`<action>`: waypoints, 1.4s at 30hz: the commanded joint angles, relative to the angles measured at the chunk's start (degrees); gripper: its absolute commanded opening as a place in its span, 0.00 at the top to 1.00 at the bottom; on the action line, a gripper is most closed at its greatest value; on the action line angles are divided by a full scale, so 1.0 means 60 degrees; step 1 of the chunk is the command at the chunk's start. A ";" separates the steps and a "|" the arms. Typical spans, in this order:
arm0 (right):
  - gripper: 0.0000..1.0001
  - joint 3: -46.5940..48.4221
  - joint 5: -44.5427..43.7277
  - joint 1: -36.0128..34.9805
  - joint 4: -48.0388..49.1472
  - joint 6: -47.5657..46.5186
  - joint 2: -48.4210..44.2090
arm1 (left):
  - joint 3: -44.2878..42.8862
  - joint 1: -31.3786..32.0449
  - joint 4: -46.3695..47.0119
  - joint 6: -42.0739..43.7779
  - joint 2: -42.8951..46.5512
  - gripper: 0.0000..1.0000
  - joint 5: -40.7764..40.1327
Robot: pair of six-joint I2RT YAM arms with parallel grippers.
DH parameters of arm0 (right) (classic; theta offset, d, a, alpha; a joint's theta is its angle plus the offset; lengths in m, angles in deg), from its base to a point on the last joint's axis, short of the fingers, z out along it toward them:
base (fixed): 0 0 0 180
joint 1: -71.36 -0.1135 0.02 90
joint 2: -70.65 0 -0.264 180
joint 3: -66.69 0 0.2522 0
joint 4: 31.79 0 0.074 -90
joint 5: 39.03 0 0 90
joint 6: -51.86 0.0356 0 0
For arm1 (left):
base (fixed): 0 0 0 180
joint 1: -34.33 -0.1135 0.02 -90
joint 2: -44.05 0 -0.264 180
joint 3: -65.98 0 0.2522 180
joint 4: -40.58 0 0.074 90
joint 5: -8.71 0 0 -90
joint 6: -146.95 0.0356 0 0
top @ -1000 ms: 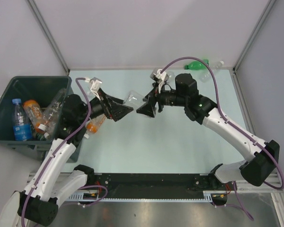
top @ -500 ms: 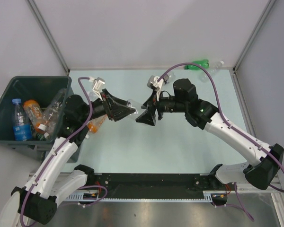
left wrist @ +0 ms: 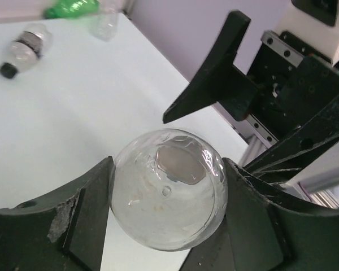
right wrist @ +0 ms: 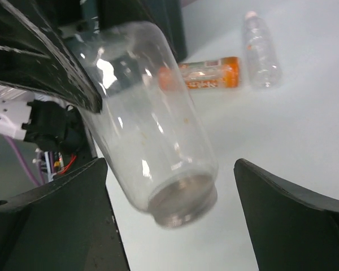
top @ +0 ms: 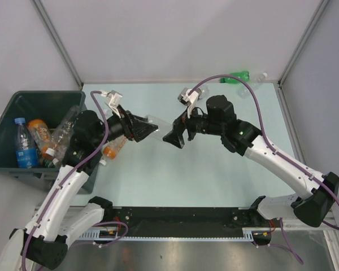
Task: Put the plastic bottles in the bin
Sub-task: Pick up the plastic bottle at the center of the board, then place the plastic bottle in the trash bin.
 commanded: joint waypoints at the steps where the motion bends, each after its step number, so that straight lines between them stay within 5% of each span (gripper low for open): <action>1: 0.00 -0.0148 -0.2060 0.0010 -0.0337 0.0449 -0.0573 | -0.1240 0.0045 -0.1594 0.1187 0.0232 0.79 -0.2104; 7: 0.00 -0.0498 -0.4858 0.0024 -0.1275 0.0934 -0.1202 | -0.2499 0.0059 -0.3295 0.2095 0.0159 0.79 -0.5281; 20: 0.00 -0.1525 -0.5539 0.0112 -0.1525 0.1359 -0.2302 | -0.4874 0.0045 -0.4249 0.3940 0.0115 0.77 -1.3486; 30: 0.00 -0.1555 -0.5436 0.0288 -0.1539 0.1432 -0.2229 | -0.5887 0.0030 -0.3458 0.5157 -0.0163 0.74 -1.5979; 36: 0.00 -0.1569 -0.5261 0.0449 -0.1569 0.1461 -0.2199 | -0.5652 -0.0013 -0.3252 0.5275 -0.0353 0.43 -1.6743; 40: 0.00 -0.1569 -0.5216 0.0478 -0.1627 0.1476 -0.2199 | -0.5842 -0.0028 -0.3354 0.5290 -0.0617 0.00 -1.7009; 42: 0.00 -0.1613 -0.5231 0.0493 -0.1686 0.1491 -0.2199 | -0.5959 -0.0043 -0.3486 0.5159 -0.0588 0.00 -1.6790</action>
